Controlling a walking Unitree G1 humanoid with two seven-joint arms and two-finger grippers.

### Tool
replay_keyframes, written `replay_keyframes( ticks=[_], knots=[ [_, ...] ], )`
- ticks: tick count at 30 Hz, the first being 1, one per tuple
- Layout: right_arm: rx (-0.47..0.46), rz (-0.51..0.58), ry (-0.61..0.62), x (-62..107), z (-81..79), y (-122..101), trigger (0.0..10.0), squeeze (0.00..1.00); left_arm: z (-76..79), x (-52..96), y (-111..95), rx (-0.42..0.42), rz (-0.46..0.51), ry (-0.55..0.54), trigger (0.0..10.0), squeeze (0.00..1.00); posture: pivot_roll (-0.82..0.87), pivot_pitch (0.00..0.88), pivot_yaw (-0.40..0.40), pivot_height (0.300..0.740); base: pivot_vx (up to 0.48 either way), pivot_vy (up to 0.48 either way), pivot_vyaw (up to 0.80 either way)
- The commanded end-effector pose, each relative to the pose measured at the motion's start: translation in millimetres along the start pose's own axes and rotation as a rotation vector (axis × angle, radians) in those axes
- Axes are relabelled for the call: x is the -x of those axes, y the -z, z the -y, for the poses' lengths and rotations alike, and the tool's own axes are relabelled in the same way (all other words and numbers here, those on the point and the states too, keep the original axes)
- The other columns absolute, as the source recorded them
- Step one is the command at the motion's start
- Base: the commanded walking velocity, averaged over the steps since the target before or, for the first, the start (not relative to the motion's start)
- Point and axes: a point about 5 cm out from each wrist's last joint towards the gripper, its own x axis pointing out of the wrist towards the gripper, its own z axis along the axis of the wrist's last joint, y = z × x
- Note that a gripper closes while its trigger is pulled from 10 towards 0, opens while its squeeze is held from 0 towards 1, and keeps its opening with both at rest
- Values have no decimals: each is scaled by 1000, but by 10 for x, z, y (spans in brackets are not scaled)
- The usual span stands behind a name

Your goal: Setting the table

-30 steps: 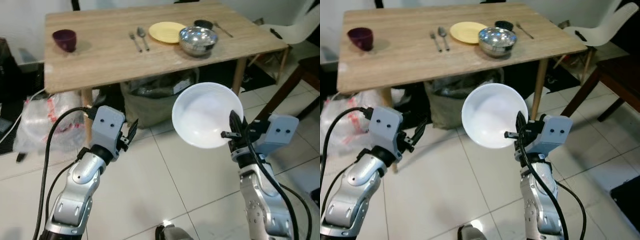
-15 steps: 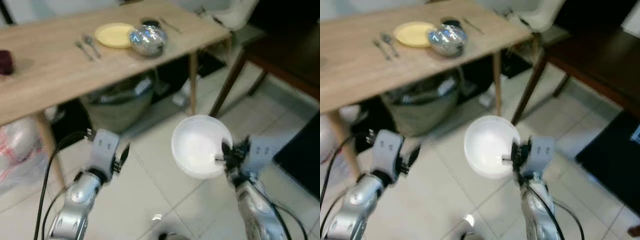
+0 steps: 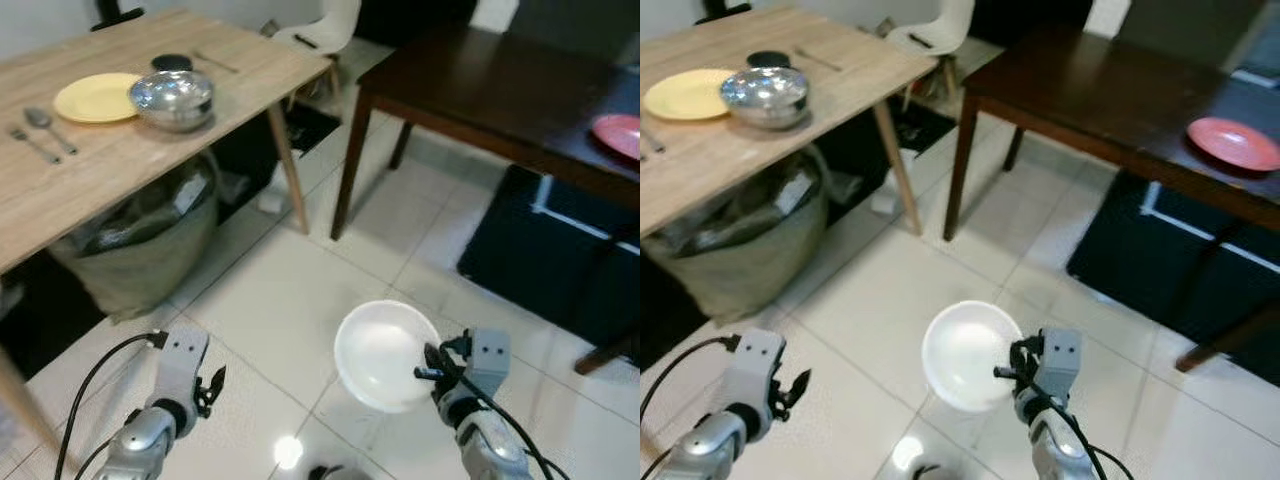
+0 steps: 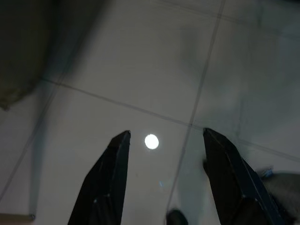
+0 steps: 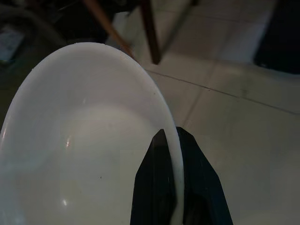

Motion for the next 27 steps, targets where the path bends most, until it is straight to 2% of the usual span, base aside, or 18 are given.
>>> replay_keyframes(
  ticks=[1,27],
  knots=[
    [-7,-8,21,17,73,69,10000,0,1,-11,55,8,-6,2,10000,0,-108,10,28,740,0,0,-800],
    [-6,62,10,-29,120,1,10000,0,7,-89,-26,13,64,13,10000,0,-124,6,29,740,0,0,-800]
  ],
)
